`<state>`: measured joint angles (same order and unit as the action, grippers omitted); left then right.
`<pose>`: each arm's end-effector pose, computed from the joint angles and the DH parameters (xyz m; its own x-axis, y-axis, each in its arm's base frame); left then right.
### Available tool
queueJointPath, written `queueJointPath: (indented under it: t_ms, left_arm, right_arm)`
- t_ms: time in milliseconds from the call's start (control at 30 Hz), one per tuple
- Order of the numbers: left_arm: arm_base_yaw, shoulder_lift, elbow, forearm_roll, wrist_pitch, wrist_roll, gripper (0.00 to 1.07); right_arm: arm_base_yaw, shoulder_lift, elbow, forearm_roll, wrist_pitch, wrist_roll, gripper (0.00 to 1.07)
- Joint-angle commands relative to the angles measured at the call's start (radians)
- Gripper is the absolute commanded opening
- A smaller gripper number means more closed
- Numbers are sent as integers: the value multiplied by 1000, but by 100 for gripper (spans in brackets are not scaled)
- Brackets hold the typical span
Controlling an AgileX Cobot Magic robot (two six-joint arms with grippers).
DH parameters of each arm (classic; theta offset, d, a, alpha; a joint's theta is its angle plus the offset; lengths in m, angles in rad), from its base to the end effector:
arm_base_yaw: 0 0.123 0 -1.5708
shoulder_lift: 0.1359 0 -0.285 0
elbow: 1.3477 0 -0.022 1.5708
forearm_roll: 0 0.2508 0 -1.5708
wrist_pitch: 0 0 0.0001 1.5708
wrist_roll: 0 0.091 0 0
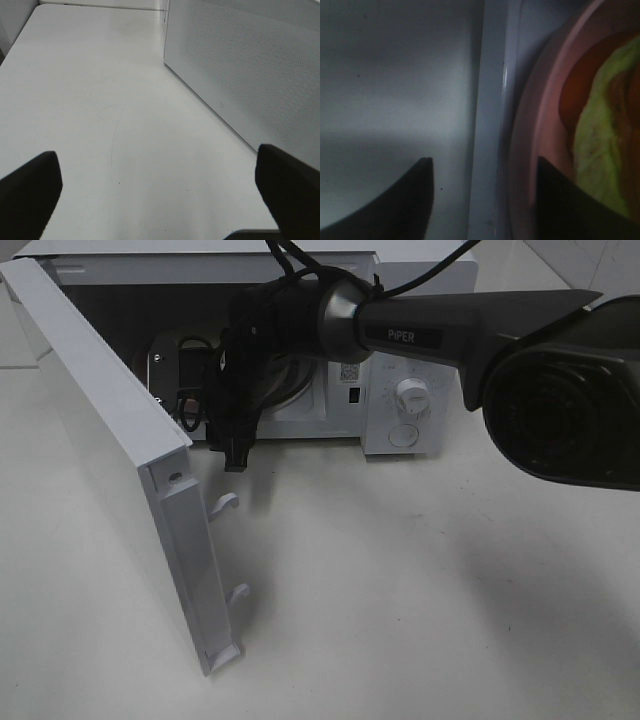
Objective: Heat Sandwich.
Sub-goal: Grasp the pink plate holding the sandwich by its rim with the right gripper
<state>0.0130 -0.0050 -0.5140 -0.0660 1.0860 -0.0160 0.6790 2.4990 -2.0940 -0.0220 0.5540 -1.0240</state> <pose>-0.0083 -0.0054 0.2792 -0.4621 -0.0527 -0.8853 0.0172 0.9975 -0.0684 0.4308 0.3463 0.1341 0.2373 -0.9184 -0.3166 -0.8280 -0.0208 -0.5603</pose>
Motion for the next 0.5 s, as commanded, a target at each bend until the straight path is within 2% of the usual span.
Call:
queueJointPath:
  t_ms: [33, 67, 100, 133, 500]
  left_arm:
    - [2, -5, -1, -1, -13, -1, 98]
    - [2, -5, -1, -1, -13, -1, 98]
    - [2, -5, -1, -1, -13, -1, 98]
    - [2, -5, -1, -1, -13, -1, 98]
    - [2, -5, -1, -1, -13, -1, 98]
  right_arm:
    - [1, -10, -7, 10, 29, 32, 28]
    - [1, -10, -7, 10, 35, 36, 19]
    - [1, -16, -6, 7, 51, 37, 3]
    - [1, -19, -6, 7, 56, 37, 0]
    - [-1, -38, -5, 4, 100, 18, 0]
